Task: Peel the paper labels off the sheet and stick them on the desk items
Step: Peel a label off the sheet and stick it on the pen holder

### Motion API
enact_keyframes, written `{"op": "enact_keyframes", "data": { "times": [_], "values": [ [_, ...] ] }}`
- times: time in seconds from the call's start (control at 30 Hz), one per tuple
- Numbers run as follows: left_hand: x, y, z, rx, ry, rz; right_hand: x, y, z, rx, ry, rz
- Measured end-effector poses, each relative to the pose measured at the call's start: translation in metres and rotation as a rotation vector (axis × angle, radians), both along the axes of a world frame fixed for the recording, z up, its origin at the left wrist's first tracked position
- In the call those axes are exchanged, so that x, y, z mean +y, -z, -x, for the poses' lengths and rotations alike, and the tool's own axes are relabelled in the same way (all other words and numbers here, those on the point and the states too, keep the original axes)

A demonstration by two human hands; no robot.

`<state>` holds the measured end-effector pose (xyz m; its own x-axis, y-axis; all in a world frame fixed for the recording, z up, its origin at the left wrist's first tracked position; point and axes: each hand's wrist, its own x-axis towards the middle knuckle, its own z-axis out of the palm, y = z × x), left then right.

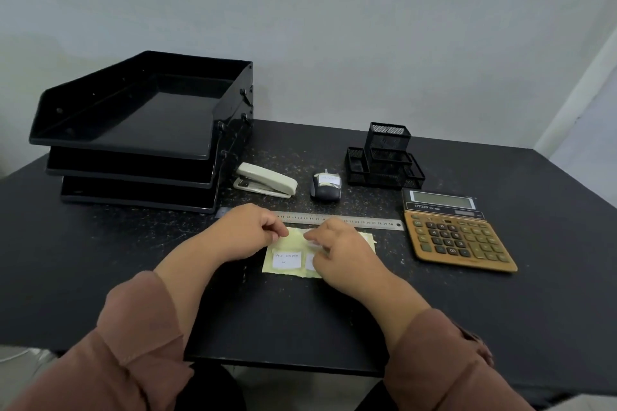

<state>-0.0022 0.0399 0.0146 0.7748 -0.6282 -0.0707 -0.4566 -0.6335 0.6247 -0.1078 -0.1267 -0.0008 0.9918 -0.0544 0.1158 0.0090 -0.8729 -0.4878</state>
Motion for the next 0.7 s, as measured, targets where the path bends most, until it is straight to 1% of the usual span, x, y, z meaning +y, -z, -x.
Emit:
{"op": "enact_keyframes", "data": {
  "times": [0.1,0.23,0.37,0.5,0.7],
  "values": [
    [0.005,-0.001,0.000,0.041,0.035,-0.023,0.002,0.003,-0.002,0.009,-0.002,0.046],
    [0.005,-0.004,0.001,-0.001,0.054,-0.081,0.004,0.008,-0.005,0.002,-0.008,0.147],
    [0.002,-0.006,0.002,-0.019,0.055,-0.128,0.004,0.010,-0.006,-0.014,-0.012,0.153],
    [-0.001,-0.006,0.004,0.045,0.070,-0.109,0.004,0.012,-0.006,-0.029,-0.016,0.145],
    [-0.005,-0.005,0.009,0.127,0.032,-0.056,0.003,0.014,-0.007,-0.045,-0.018,0.150]
  ]
}}
